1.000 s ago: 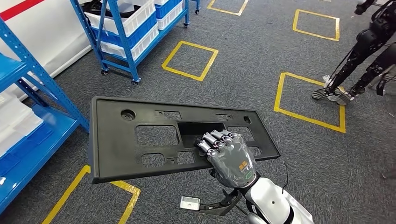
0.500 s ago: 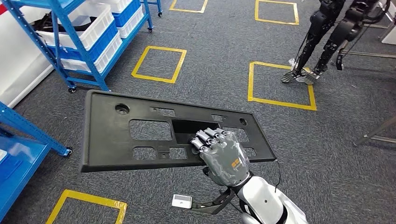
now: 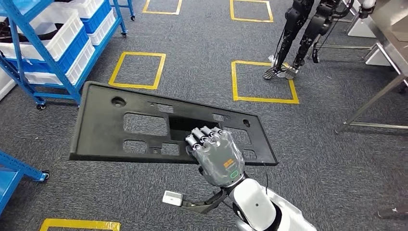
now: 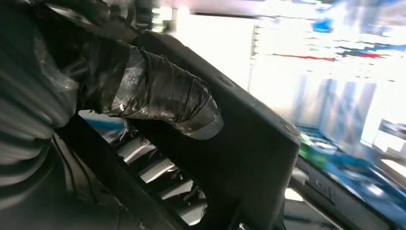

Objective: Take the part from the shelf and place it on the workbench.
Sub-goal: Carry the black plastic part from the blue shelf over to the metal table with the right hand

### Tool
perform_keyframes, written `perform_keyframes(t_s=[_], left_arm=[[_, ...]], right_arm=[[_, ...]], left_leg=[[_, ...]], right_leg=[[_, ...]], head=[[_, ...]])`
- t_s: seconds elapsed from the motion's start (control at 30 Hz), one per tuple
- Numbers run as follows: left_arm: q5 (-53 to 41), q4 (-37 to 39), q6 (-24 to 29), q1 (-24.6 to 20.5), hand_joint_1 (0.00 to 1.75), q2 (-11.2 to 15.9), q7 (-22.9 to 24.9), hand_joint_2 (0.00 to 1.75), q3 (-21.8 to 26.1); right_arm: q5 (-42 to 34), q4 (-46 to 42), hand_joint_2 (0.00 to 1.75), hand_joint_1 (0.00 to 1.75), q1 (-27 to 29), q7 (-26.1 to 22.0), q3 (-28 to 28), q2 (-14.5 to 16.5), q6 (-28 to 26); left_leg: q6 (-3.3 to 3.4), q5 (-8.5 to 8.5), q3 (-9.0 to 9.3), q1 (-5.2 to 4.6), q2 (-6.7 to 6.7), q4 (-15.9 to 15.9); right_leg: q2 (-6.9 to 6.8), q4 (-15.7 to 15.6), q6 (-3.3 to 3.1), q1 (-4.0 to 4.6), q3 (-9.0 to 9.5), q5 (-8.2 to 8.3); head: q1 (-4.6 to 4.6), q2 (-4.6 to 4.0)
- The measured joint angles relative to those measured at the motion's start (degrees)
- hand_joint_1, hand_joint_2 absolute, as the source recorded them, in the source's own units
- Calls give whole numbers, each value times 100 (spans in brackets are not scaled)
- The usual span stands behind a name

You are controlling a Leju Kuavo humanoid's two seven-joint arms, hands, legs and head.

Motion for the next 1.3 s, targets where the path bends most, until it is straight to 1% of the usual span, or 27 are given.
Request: perform_keyframes(t_s=[0.03,0.07,0.1,0.13,0.2,0.27,0.33,0.37,0.43,0.47,0.5,0.53,0.57,0.6,0.63,0.67,0.73,0.8,0.87,0.93,1.0,1.07,1.1,1.17,1.2,1.27,1.3], left_arm=[[-29,26,3,-4,0,0,-9,175,43],[-51,50,5,-10,0,1,-17,175,78],[-73,69,7,-20,0,2,-29,175,111],[-105,84,8,-34,0,3,-51,175,143],[-191,103,1,-62,0,0,-112,175,223],[-285,111,-19,-92,0,-5,-174,175,328],[-354,115,-40,-134,0,-7,-214,175,415],[-380,117,-50,-152,0,-3,-225,175,451],[-424,124,-70,-169,0,1,-231,175,516],[-444,130,-78,-166,0,3,-231,175,547],[-466,135,-84,-163,0,3,-230,175,576],[-490,139,-89,-161,0,5,-228,175,603],[-523,142,-93,-163,0,7,-226,175,634],[-561,144,-101,-165,0,8,-223,175,662],[-600,146,-106,-170,0,8,-221,175,686],[-641,147,-110,-173,0,8,-221,175,711],[-711,150,-115,-180,0,7,-229,175,774],[-751,152,-116,-194,0,4,-239,175,828],[-770,153,-115,-221,0,-8,-242,175,853],[-779,154,-116,-234,0,-28,-243,175,875],[-779,154,-116,-229,0,-36,-244,175,911],[-779,154,-116,-228,0,-36,-244,175,945],[-779,155,-116,-231,0,-38,-244,175,954],[-779,156,-117,-238,0,-44,-244,175,957],[-766,156,-137,-240,0,-46,-244,175,960],[-707,156,-225,-249,0,-57,-245,175,988],[-674,155,-278,-261,0,-67,-246,175,1016]], right_arm=[[1,5,175,175,-10,27,33,-56,0],[2,9,175,175,-15,65,67,-103,3],[2,14,175,175,-36,142,120,-151,15],[2,14,175,175,-87,290,191,-205,50],[2,13,175,175,-299,748,421,-364,189],[2,13,175,175,-585,1198,732,-568,365],[2,13,175,175,-807,1411,997,-779,496],[2,13,175,175,-886,1441,1082,-869,539],[2,14,175,175,-1040,1465,1206,-974,600],[3,15,175,175,-1109,1478,1260,-1000,618],[3,16,175,175,-1164,1497,1317,-1022,631],[3,19,175,175,-1195,1518,1374,-1049,643],[2,25,175,175,-1209,1544,1431,-1083,659],[2,31,175,175,-1215,1573,1483,-1126,680],[2,38,175,175,-1222,1610,1527,-1174,702],[2,46,175,175,-1233,1663,1564,-1227,724],[2,66,175,175,-1281,1794,1624,-1337,767],[2,91,175,175,-1323,1874,1674,-1449,802],[2,110,175,175,-1331,1889,1709,-1568,816],[2,122,175,175,-1358,1895,1731,-1654,819],[2,134,175,175,-1389,1902,1744,-1697,819],[2,147,175,175,-1387,1904,1770,-1716,819],[2,154,175,175,-1383,1903,1785,-1723,819],[2,162,175,175,-1386,1919,1799,-1745,832],[2,164,175,175,-1391,1962,1795,-1756,878],[2,168,175,175,-1390,2032,1713,-1770,1011],[2,174,175,175,-1382,2036,1614,-1781,1078]], left_leg=[[3,-5,-2,-6,67,0],[4,-13,0,-10,137,1],[2,-24,9,-11,205,1],[-4,-37,26,-15,272,1],[-31,-71,69,-34,388,4],[-75,-98,97,-59,497,3],[-126,-122,132,-71,617,-14],[-154,-153,148,-67,580,2],[-197,-350,42,-50,289,284],[-210,-518,-110,-38,109,599],[-222,-691,-315,-32,6,988],[-236,-804,-509,-28,-37,1339],[-247,-813,-641,-28,-51,1543],[-251,-705,-679,-28,-57,1538],[-244,-498,-608,-26,-73,1302],[-230,-253,-465,-25,-148,921],[-188,28,-186,-20,-374,245],[-141,35,-87,-38,-462,30],[-77,60,-48,-37,-343,-31],[9,92,6,-10,-201,-111],[60,88,31,-9,-59,-141],[62,65,37,-11,79,-138],[54,50,46,-8,148,-136],[19,8,88,1,270,-128],[-11,-19,117,-3,323,-122],[-82,-75,162,-30,421,-106],[-117,-94,180,-46,474,-110]], right_leg=[[-47,304,12,-7,-157,-99],[-69,441,16,-10,-232,-97],[-88,352,12,-11,-190,15],[-135,46,-5,-6,-31,209],[-394,-742,-79,55,375,517],[-565,-1128,-153,131,554,579],[-446,-1168,-203,137,554,581],[-374,-1201,-228,119,569,598],[-234,-1269,-294,68,604,640],[-167,-1281,-313,58,608,649],[-90,-1280,-330,53,606,651],[-9,-1277,-336,53,606,651],[71,-1273,-337,54,609,648],[151,-1267,-333,54,615,643],[230,-1258,-324,51,624,636],[306,-1245,-308,45,629,625],[447,-1202,-253,43,607,601],[567,-1188,-175,21,565,606],[616,-1195,-101,4,552,618],[369,-959,-45,19,443,471],[53,-321,3,-1,116,152],[-47,245,49,-50,-197,-21],[-73,278,69,-73,-227,36],[-179,-267,82,-99,51,395],[-317,-655,75,-80,259,542],[-499,-1155,28,-27,515,673],[-513,-1208,1,2,530,646]], head=[[0,0],[0,0],[0,0],[0,1],[0,1],[-4,0],[-7,1],[-7,1],[-10,1],[-10,0],[-12,0],[-11,0],[-11,0],[-12,0],[-11,0],[-11,0],[-11,1],[-11,1],[-10,1],[3,1],[16,0],[15,1],[15,1],[15,1],[16,0],[11,1],[10,1]])
